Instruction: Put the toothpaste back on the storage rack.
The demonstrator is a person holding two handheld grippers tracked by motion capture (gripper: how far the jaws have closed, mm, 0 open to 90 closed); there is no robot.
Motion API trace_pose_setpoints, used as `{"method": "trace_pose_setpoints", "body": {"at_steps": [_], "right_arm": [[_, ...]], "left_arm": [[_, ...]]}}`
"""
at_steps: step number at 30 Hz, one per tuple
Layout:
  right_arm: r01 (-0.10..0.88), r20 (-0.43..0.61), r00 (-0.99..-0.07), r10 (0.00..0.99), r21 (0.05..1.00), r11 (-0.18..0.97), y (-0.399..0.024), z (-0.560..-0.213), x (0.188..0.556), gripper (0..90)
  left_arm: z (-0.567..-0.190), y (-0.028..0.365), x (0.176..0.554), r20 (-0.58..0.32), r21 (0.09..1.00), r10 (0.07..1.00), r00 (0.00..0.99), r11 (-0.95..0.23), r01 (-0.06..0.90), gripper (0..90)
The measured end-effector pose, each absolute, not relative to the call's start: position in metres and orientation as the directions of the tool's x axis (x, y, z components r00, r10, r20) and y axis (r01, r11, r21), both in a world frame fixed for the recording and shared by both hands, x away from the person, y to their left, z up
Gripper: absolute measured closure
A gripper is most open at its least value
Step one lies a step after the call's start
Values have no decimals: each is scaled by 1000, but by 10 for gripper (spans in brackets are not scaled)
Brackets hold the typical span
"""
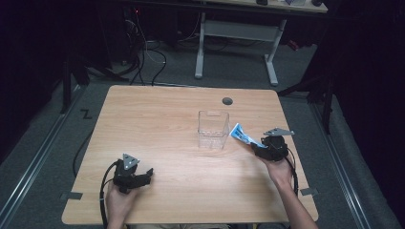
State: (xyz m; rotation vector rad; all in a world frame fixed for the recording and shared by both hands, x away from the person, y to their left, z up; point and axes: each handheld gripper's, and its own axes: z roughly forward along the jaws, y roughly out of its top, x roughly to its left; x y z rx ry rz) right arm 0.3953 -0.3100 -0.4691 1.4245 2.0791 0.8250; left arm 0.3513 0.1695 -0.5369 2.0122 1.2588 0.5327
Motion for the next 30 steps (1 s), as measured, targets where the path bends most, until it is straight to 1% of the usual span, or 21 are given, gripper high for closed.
{"method": "trace_pose_setpoints", "body": {"at_steps": [13,18,20,21,25,30], "right_arm": [[673,-73,-370,926,666,321,-302,-467,426,483],[674,-66,-370,927,668,317,-301,-466,433,478],[673,-83,-375,924,661,332,-300,-466,436,469],[675,-107,-385,917,645,359,-297,-467,438,461],[675,-118,-403,908,631,382,-294,-469,443,457],[678,-103,-418,902,626,386,-290,-471,449,454]], "left_arm": [[-537,169,351,-18,738,896,445,-288,610,224],[-537,169,351,-18,738,896,444,-288,610,224],[-537,169,351,-18,738,896,444,-288,610,224],[-537,169,351,-19,738,896,444,-288,610,224],[-537,169,351,-18,738,896,445,-288,610,224],[-537,169,351,-19,738,896,443,-286,611,224]]}}
